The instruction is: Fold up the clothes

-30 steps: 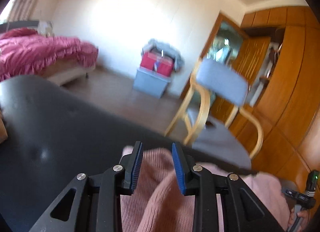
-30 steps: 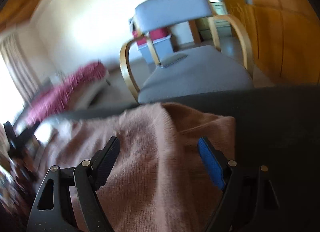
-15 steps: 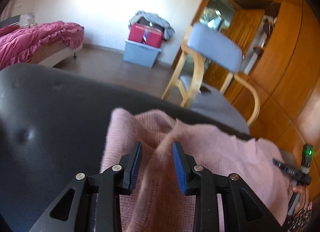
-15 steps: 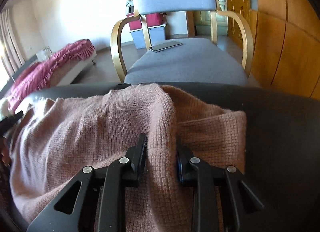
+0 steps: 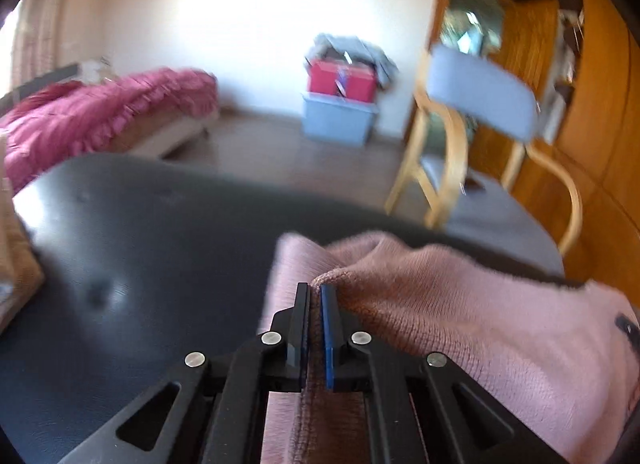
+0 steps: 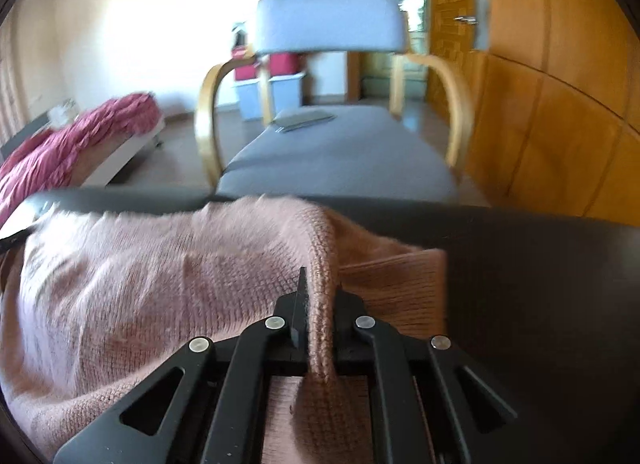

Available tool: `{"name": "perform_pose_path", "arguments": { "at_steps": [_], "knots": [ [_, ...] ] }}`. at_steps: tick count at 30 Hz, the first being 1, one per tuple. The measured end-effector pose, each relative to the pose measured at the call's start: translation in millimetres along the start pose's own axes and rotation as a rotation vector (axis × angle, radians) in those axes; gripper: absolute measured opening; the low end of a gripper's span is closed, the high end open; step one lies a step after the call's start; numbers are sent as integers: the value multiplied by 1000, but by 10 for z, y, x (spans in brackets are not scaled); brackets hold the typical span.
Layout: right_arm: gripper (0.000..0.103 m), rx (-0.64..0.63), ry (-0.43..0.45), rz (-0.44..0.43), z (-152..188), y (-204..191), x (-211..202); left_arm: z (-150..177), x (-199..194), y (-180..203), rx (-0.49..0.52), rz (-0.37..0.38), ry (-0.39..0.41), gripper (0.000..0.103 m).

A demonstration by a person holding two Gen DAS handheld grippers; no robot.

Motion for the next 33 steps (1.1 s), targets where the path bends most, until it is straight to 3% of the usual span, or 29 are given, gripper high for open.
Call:
{"name": "perform_pose_path", "arguments": {
  "at_steps": [5, 8, 10, 12, 16, 20, 23, 26, 30, 33],
  "knots": [
    [6, 39, -44, 32, 31, 141, 117, 93, 119, -33, -26, -22, -48, 5],
    [6, 50, -85, 44, 64, 187, 196, 162, 209, -39, -36, -40, -100, 11],
    [6, 52, -89, 55, 65, 206, 199, 208, 267, -44, -42, -52, -135, 22],
    [11, 55, -98, 46, 69, 212, 208, 218, 264, -68, -74, -16, -137, 22],
    [17, 100, -96, -28, 60, 264, 160, 168, -63, -75, -199, 75, -63, 22],
    [25, 184, 17, -110, -62, 353, -148, 90, -550, -47, -263, 3, 82, 21],
    [25, 113, 115, -171, -137, 155, -553, 91, -698, 308, -190, 59, 126, 22],
    [25, -74, 160, -139, 17, -194, -913, 196, -569, 792, -35, 135, 88, 22],
    [25, -224, 38, -120, 463, -441, -979, 412, -336, 1263, 141, 152, -28, 22],
    [25, -262, -84, -80, 764, -365, -869, 501, -220, 1209, 94, 175, -98, 22]
  ]
}}
Point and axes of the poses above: each gripper's, at about its wrist camera, not at the fingertips, and x roughly the way its jaws point, y to its right, z to its underside, the point moved 7 cm from there along x, roughly the way its jaws point, and after that the axes turned 10 degrees about x, right-handed, at the moved point
